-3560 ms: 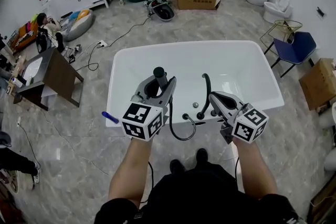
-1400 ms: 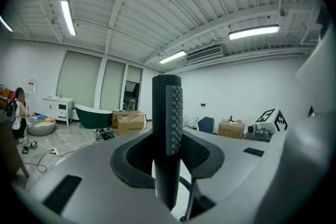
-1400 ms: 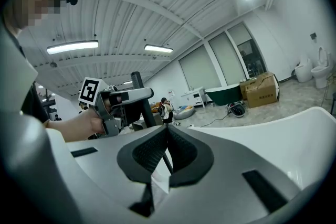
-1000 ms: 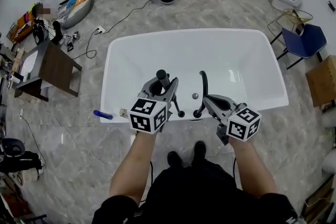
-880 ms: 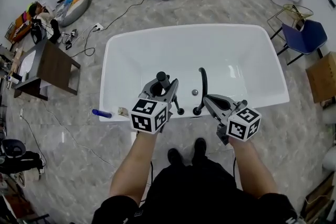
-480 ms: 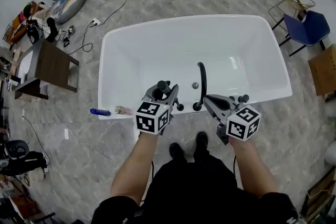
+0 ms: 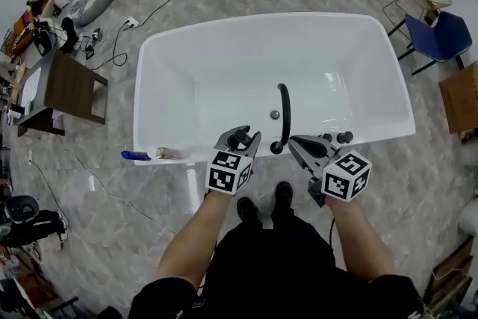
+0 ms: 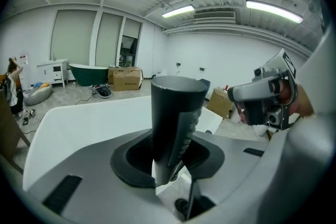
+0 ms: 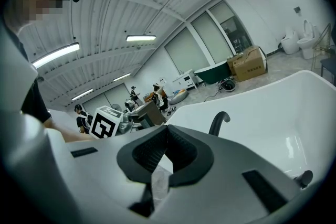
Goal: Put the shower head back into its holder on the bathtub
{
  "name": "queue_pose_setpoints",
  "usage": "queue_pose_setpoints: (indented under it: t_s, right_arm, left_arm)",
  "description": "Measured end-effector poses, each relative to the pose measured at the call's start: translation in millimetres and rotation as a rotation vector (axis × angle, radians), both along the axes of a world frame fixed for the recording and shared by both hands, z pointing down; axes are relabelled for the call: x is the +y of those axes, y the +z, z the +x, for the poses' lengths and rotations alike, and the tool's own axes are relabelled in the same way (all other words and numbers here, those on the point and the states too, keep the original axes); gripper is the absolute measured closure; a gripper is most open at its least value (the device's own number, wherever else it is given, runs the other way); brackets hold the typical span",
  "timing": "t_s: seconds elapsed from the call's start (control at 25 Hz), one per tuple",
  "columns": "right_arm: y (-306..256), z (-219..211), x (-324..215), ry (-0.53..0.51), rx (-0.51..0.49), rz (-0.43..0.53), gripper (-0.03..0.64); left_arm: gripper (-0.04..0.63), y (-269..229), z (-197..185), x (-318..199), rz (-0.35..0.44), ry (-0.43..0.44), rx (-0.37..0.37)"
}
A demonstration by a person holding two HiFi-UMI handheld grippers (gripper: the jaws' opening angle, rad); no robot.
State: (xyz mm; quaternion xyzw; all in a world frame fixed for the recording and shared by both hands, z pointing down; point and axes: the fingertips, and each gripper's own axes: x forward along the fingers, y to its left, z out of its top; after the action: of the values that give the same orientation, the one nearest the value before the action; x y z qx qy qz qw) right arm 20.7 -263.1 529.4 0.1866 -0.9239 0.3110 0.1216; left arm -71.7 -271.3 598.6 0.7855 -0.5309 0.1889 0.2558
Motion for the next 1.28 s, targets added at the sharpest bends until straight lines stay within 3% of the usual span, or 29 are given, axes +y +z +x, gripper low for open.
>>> queue_pose_setpoints:
  t_s: [0.88,1.28]
  right_arm:
    - [46.8,14.5,17.1,-0.124,0.081,-0.081,0.601]
    - [63.1,21.9,19.4,-0.151,0.117,-0.1,0.6]
  left_arm:
    - [0.468,127.6,2.5,22.2,-0.154,-0.014,-0.114]
    - [0.466,159.8,-0.8,21.0,-0.204,-0.027,-0.151]
